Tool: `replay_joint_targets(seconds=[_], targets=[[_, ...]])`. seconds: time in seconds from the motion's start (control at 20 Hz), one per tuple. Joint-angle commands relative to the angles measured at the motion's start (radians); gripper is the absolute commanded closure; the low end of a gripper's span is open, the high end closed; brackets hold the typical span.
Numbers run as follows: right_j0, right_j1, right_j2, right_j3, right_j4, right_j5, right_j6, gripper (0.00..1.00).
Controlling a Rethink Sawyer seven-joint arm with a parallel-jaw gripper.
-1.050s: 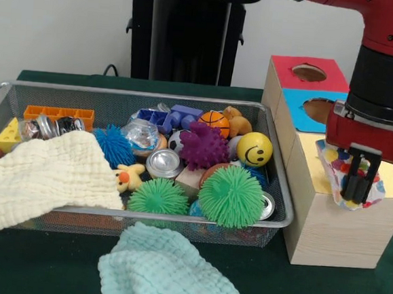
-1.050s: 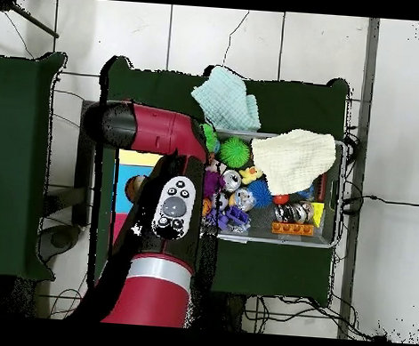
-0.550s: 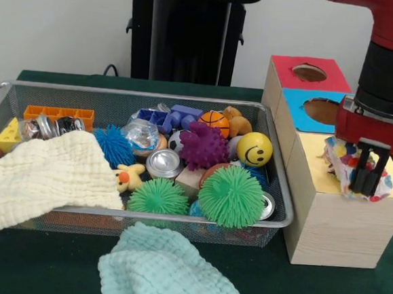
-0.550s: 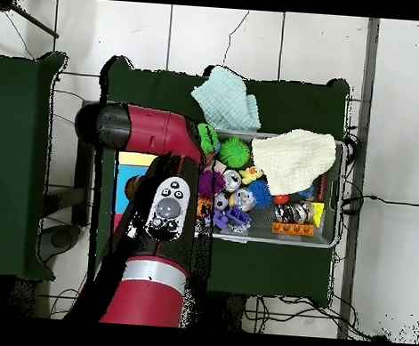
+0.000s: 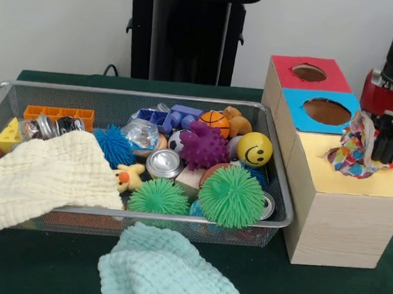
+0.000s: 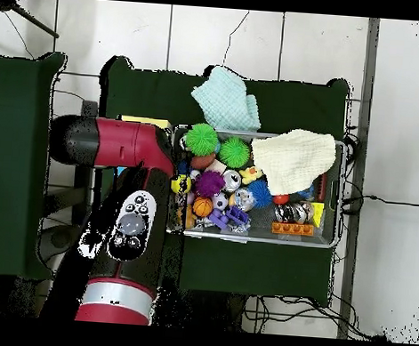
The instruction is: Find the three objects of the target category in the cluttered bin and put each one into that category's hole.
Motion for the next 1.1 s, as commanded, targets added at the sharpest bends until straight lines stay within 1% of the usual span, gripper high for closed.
replay_joint_targets(seconds=[0.05,0.15,0.35,0.5,0.65,0.7,0.8,0.85,0.95,1.0,1.1], targets=[[-0.039,0.038,0.020,0.146,-0.085,0.056,0.062,1.00],[-0.066,0.091,0.042,0.144,-0.083,0.004,0.051,1.00],[-0.118,0.198,0.079,0.095,-0.101,-0.078,0.003,1.00],[-0.138,0.241,0.091,0.068,-0.148,-0.182,-0.035,1.00],[-0.159,0.273,0.110,0.058,-0.173,-0.262,-0.048,1.00],[-0.170,0.279,0.126,0.062,-0.171,-0.285,-0.049,1.00],[-0.155,0.292,0.111,0.049,-0.165,-0.255,-0.020,1.00],[-0.141,0.305,0.092,0.029,-0.163,-0.226,-0.001,1.00],[-0.130,0.333,0.082,0.015,-0.158,-0.225,0.029,1.00],[-0.137,0.352,0.094,0.013,-0.147,-0.231,0.041,1.00],[-0.182,0.397,0.160,0.022,-0.126,-0.297,0.034,1.00]])
